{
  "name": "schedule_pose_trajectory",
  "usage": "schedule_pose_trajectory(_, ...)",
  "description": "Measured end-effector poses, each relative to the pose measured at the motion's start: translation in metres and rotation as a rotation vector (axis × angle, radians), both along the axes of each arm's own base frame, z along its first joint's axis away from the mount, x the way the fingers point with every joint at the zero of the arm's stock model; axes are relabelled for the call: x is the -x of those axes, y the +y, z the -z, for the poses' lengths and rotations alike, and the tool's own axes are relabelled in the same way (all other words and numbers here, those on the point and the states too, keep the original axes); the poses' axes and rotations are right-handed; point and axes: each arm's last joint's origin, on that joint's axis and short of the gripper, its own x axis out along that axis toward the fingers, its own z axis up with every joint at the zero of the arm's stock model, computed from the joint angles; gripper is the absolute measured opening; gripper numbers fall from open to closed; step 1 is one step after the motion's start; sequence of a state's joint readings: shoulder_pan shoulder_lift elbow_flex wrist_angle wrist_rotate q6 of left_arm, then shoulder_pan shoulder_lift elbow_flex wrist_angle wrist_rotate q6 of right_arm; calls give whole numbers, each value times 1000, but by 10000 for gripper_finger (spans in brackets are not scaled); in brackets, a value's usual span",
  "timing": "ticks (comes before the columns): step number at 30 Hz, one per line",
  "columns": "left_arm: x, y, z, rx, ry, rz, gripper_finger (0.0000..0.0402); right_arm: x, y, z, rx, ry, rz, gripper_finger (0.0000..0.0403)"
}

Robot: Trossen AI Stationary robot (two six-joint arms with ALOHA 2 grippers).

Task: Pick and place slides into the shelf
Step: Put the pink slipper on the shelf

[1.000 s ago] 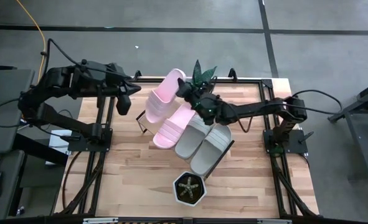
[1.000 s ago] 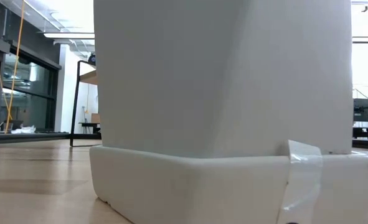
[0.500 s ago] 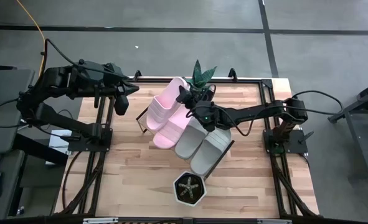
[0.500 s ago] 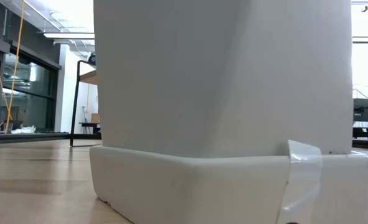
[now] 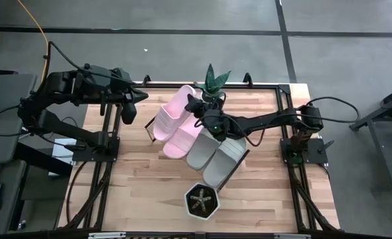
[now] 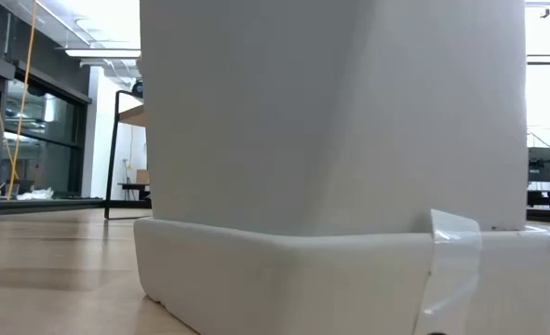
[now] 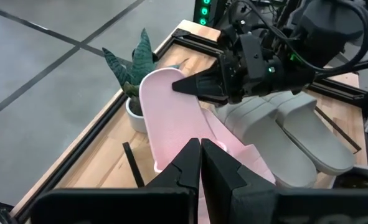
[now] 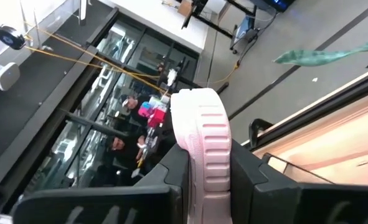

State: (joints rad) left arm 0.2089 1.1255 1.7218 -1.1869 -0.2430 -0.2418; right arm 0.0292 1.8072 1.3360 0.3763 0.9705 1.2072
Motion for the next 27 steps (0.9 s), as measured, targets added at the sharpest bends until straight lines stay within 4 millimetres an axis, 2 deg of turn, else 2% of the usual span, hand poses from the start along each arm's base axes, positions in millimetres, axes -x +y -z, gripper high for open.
schedule_pose_trajectory(17,0,0,1,6,4,-3,3,-2,-1,3,3,19,-37,43)
schedule_pose_trajectory(27,0,0,0,5,3,-3,3,-3,-8,0,39,42,-82,43)
